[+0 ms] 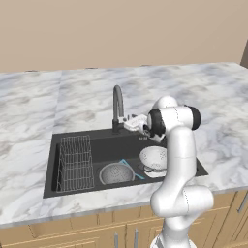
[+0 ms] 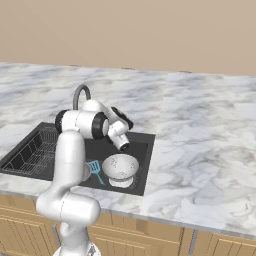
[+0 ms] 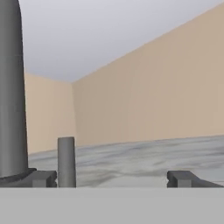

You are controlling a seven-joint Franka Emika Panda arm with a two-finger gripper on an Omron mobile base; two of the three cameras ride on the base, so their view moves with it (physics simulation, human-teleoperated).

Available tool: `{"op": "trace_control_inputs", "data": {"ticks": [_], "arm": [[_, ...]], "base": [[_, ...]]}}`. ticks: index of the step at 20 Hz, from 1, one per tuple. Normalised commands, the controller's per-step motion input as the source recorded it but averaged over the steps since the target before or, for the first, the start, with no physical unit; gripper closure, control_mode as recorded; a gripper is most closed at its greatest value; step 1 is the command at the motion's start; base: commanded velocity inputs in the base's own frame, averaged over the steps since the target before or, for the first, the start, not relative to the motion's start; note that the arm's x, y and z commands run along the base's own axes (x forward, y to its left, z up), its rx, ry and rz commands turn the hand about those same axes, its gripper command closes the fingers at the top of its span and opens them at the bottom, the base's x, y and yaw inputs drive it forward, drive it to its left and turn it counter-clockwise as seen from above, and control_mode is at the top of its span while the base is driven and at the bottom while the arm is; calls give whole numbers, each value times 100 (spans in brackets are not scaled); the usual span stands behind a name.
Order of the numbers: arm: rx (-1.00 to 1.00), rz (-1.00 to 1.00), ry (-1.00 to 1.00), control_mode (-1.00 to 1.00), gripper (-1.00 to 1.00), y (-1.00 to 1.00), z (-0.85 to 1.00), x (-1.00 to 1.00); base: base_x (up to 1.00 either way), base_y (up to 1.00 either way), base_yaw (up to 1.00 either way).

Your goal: Pick the colander and colander and place them in the sink. Then turn on the water.

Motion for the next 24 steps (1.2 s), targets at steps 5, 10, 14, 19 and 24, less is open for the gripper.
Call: {"op": "trace_control_inputs", "data": {"ticks": [5, 10, 14, 19, 24], "arm": [[0, 0, 6, -100, -100, 7, -8, 45], [1, 0, 6, -100, -100, 0, -30, 38], [5, 0, 10, -100, -100, 0, -27, 41], [11, 0, 18, -100, 100, 0, -18, 36], [16, -1, 22, -100, 100, -19, -37, 17]], "base": [[0, 0, 0], [0, 0, 0], [0, 0, 0], [0, 0, 0], [0, 0, 0]]}}
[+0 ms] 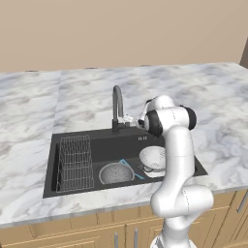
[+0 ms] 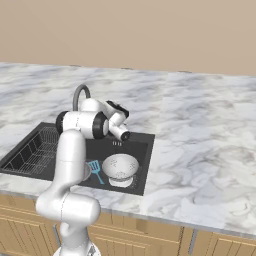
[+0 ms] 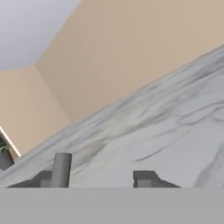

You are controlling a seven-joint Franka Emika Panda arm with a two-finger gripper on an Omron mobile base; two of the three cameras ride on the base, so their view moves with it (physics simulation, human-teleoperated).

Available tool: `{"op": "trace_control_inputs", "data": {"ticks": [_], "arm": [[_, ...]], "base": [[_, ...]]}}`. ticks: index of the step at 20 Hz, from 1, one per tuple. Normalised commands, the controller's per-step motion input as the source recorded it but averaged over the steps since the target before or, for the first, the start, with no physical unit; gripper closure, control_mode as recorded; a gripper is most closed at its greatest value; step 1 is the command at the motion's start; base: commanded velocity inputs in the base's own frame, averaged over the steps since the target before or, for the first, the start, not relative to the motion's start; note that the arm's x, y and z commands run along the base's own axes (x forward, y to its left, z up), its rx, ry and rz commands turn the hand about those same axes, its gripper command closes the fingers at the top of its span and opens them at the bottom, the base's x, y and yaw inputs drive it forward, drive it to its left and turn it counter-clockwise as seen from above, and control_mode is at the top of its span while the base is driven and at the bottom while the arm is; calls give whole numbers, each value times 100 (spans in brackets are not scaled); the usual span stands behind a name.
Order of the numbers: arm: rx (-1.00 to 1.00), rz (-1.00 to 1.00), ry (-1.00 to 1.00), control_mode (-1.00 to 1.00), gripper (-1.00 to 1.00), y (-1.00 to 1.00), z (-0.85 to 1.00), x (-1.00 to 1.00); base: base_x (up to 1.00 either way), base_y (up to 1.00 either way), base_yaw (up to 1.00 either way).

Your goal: Pick the colander and colander and place them in the sink. Then turn on the water.

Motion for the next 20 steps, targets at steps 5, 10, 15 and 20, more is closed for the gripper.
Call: {"op": "trace_control_inputs", "data": {"ticks": [5, 10, 15, 20], "arm": [[16, -9, 28, -100, 100, -38, -47, 9], [13, -14, 32, -100, 100, -41, -53, 0], [9, -13, 28, -100, 100, -43, -69, 0], [9, -13, 23, -100, 100, -52, -84, -2]], "base": [[0, 0, 0], [0, 0, 0], [0, 0, 0], [0, 0, 0]]}}
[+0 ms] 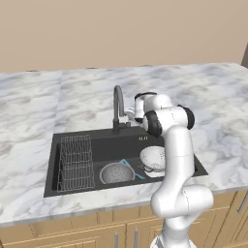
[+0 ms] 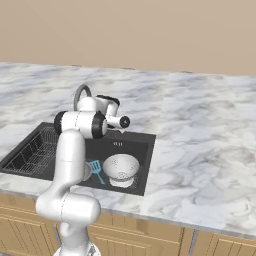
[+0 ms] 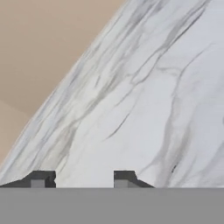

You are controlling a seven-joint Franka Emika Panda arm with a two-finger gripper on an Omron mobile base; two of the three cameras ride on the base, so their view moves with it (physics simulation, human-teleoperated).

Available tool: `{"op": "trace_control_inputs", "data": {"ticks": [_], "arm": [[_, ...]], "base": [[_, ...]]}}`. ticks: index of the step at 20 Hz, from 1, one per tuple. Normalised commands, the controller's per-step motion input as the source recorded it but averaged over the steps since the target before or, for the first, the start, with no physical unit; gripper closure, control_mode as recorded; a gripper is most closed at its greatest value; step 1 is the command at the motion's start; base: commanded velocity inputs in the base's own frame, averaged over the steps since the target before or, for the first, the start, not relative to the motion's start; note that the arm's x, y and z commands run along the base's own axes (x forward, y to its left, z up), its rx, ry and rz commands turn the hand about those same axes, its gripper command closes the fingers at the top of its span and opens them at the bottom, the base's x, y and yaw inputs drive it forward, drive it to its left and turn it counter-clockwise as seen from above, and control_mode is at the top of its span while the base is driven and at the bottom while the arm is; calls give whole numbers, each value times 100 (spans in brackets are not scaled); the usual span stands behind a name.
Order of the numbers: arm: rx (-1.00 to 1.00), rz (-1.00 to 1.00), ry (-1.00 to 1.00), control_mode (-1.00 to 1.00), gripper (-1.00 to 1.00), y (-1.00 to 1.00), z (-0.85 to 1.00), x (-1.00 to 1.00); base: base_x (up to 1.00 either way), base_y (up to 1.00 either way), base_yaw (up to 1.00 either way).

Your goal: Pick the colander and colander and place them in the sink. Then turn on the water.

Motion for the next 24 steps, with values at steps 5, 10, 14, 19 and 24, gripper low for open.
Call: {"op": "trace_control_inputs", "data": {"ticks": [5, 10, 14, 19, 24], "arm": [[12, -13, 21, -100, 100, -68, -87, -2], [15, -13, 20, -100, 100, -82, -87, -1], [18, -13, 20, -100, 100, -92, -94, -2], [18, -14, 21, -100, 100, -91, -100, 0], [19, -15, 21, -100, 100, -97, -100, -6]], "base": [[0, 0, 0], [0, 0, 0], [0, 0, 0], [0, 0, 0], [0, 0, 0]]}}
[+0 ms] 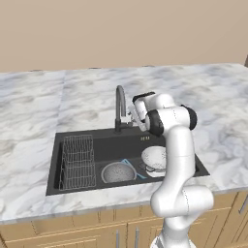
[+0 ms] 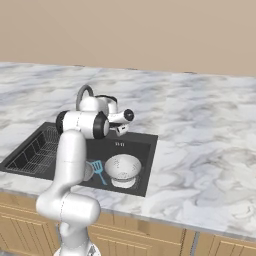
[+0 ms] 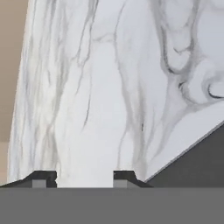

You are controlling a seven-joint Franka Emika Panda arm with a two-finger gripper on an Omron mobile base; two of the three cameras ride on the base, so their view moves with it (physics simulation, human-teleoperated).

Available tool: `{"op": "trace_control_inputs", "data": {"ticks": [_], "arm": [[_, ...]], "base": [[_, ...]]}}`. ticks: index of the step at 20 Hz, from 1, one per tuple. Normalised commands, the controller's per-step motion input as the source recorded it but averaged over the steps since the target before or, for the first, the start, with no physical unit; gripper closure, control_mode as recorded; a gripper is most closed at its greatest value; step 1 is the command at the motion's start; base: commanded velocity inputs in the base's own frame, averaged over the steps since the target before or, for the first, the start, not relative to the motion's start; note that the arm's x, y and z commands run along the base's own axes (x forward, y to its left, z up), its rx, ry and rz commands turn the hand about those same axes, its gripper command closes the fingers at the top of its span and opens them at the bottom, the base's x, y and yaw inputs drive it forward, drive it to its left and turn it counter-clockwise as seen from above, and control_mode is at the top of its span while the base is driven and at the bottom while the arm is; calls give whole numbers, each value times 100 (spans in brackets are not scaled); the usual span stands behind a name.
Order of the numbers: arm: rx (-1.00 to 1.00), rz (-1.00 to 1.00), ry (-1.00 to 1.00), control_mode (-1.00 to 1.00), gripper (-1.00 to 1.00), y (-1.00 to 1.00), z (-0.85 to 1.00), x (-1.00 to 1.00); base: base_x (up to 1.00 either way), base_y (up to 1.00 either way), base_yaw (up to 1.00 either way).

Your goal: Pick the colander and colander and place them in the sink. Then turn on the water.

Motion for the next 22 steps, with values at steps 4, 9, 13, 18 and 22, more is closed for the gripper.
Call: {"op": "trace_control_inputs", "data": {"ticks": [4, 9, 13, 18, 22], "arm": [[19, -20, 27, -100, 100, -100, -100, -9], [17, -27, 32, -100, 100, -100, -100, -5], [13, -30, 34, -100, 100, -100, -100, 0], [12, -22, 21, -100, 100, -63, -78, 0], [9, -2, 0, -100, 100, -6, -3, -24]], "base": [[0, 0, 0], [0, 0, 0], [0, 0, 0], [0, 0, 0], [0, 0, 0]]}}
